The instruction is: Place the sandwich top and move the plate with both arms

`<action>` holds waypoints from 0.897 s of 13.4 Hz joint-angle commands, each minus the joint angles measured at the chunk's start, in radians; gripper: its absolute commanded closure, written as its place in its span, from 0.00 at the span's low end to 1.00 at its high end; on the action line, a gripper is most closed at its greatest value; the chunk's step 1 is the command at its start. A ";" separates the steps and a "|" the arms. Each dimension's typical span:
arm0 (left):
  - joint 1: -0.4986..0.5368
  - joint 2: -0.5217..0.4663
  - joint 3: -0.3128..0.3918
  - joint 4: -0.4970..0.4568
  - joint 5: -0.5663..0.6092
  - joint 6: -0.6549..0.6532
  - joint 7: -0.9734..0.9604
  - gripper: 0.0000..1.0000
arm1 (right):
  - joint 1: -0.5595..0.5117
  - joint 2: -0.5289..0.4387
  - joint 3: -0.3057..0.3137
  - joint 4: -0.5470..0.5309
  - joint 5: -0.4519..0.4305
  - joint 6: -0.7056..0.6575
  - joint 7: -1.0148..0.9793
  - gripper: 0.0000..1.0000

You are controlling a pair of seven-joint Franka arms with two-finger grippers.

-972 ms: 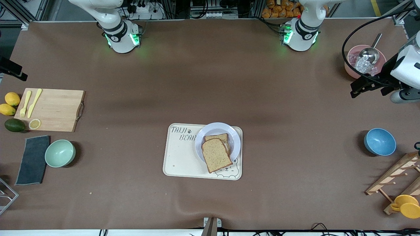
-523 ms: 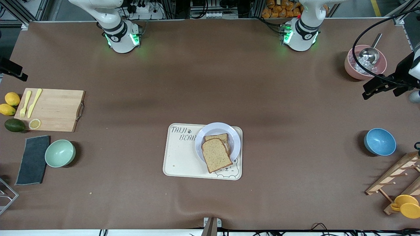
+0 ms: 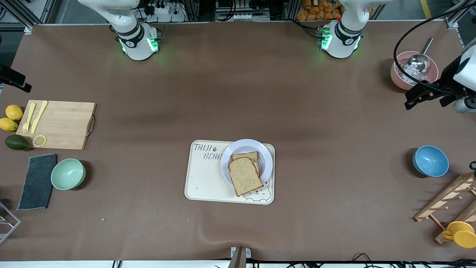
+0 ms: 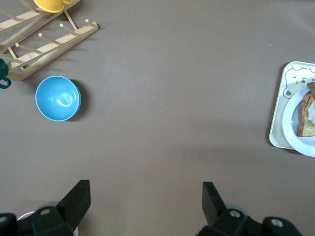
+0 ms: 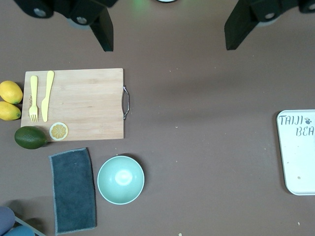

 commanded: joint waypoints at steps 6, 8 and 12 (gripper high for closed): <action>-0.023 -0.020 0.014 -0.007 -0.035 -0.017 -0.048 0.00 | 0.003 0.010 0.000 0.017 0.007 -0.002 0.009 0.00; -0.036 -0.019 0.026 0.008 -0.035 -0.033 -0.046 0.00 | 0.003 0.011 0.000 0.017 0.007 -0.001 0.009 0.00; -0.041 -0.019 0.030 0.008 -0.039 -0.073 -0.039 0.00 | 0.002 0.011 0.000 0.018 0.007 -0.001 0.009 0.00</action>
